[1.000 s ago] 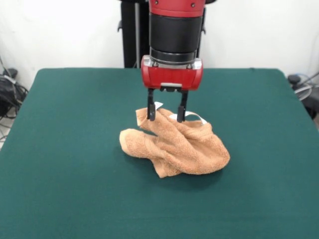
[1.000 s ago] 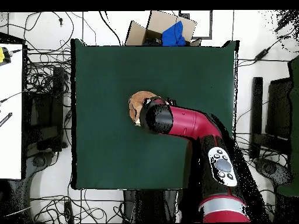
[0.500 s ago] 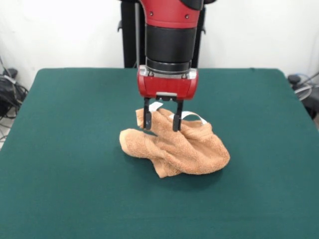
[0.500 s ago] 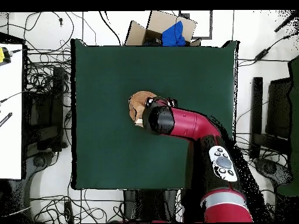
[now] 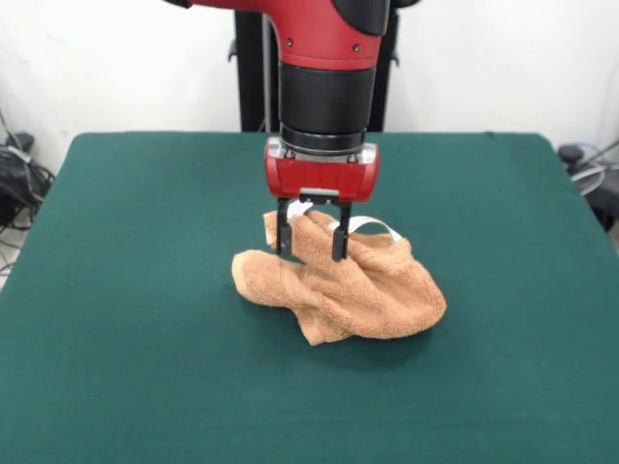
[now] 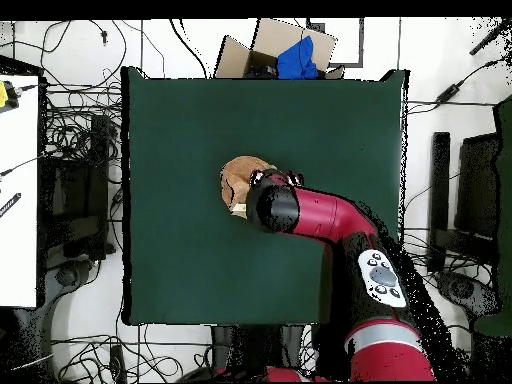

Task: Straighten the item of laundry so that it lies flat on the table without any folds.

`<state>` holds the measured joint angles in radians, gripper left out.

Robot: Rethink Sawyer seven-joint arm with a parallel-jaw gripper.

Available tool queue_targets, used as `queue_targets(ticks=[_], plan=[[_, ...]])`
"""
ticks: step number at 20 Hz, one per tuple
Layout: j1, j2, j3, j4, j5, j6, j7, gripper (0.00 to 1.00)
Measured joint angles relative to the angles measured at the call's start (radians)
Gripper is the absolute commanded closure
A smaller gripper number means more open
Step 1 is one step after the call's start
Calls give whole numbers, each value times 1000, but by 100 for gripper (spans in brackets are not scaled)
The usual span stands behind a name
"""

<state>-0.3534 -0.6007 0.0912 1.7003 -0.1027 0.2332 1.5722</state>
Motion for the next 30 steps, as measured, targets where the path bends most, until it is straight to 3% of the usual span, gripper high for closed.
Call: queue_targets(ticks=[30], plan=[[-19, -9, 0, 84, -44, -7, 0, 0]])
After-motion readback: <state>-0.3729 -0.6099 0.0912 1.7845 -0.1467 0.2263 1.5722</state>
